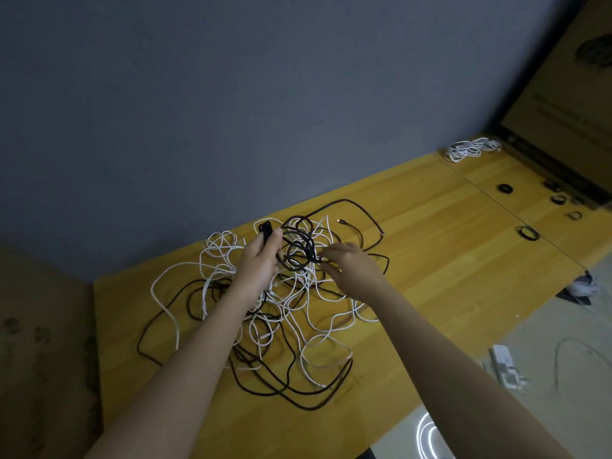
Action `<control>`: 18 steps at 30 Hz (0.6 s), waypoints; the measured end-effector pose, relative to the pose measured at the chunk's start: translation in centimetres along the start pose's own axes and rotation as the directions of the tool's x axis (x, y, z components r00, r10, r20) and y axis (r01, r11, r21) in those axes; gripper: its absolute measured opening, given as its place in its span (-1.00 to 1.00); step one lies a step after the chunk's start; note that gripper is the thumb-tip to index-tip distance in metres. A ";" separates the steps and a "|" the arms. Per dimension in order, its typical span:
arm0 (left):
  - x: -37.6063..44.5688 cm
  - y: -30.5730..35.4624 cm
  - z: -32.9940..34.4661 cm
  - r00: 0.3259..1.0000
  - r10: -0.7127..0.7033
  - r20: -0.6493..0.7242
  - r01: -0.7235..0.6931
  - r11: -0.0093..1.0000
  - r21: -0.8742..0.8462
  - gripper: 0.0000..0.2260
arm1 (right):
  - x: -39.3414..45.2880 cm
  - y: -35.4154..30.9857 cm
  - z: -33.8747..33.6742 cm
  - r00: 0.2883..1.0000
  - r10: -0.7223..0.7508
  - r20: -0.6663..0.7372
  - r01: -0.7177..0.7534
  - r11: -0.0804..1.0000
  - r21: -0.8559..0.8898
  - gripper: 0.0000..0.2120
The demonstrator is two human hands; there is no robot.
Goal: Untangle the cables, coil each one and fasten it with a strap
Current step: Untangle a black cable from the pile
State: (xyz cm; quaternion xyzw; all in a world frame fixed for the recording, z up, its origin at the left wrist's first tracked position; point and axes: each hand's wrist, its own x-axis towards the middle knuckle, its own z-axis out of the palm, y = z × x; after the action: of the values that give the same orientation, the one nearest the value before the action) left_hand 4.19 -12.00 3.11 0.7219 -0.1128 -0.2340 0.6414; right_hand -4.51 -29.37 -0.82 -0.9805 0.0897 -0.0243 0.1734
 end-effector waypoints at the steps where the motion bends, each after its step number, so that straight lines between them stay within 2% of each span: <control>1: -0.1 0.3 0.0 1.000 0.002 -0.003 -0.002 1.000 -0.007 -0.73 | -0.1 -0.1 -0.1 0.999 0.028 0.024 -0.030 0.997 0.077 -0.72; 3: -0.1 0.8 -0.1 1.000 0.014 -0.006 -0.014 1.000 -0.020 -0.73 | -0.5 -0.4 -0.1 0.999 0.045 -0.024 -0.038 0.975 0.218 -0.80; 7: -0.1 1.4 -0.3 1.000 0.015 0.009 -0.014 0.996 -0.085 -0.71 | -1.2 0.1 0.3 0.997 0.020 -0.074 -0.006 0.984 0.179 -0.85; 9: -0.2 1.7 -0.3 1.000 0.009 0.006 -0.008 0.991 -0.133 -0.70 | -1.2 0.1 0.1 0.980 0.096 -0.175 -0.058 0.976 0.209 -0.87; 11: -0.1 1.8 -0.5 1.000 0.001 -0.023 -0.004 0.993 -0.116 -0.72 | -1.6 0.0 -0.4 0.933 0.157 -0.324 -0.066 0.960 0.273 -0.90; 13: 0.0 1.8 -0.7 0.998 -0.005 -0.057 0.003 0.999 -0.039 -0.73 | -2.4 0.0 -0.4 0.932 0.061 -0.358 0.031 0.969 0.246 -0.92; 16: 0.1 1.5 -0.6 0.999 -0.004 -0.048 0.004 1.000 0.001 -0.72 | -3.7 -0.3 0.2 0.973 -0.099 -0.210 0.142 0.970 0.200 -0.77; 18: -0.2 1.2 -0.2 1.000 -0.008 -0.019 0.008 1.000 0.029 -0.71 | -3.9 -1.1 -0.1 0.935 -0.055 -0.350 0.139 0.966 0.220 -0.72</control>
State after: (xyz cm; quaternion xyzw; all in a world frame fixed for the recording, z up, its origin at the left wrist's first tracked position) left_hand 4.33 -11.91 4.35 0.7337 -0.1072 -0.2282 0.6310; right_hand -8.15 -27.70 -0.46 -0.9362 0.0658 -0.2130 0.2716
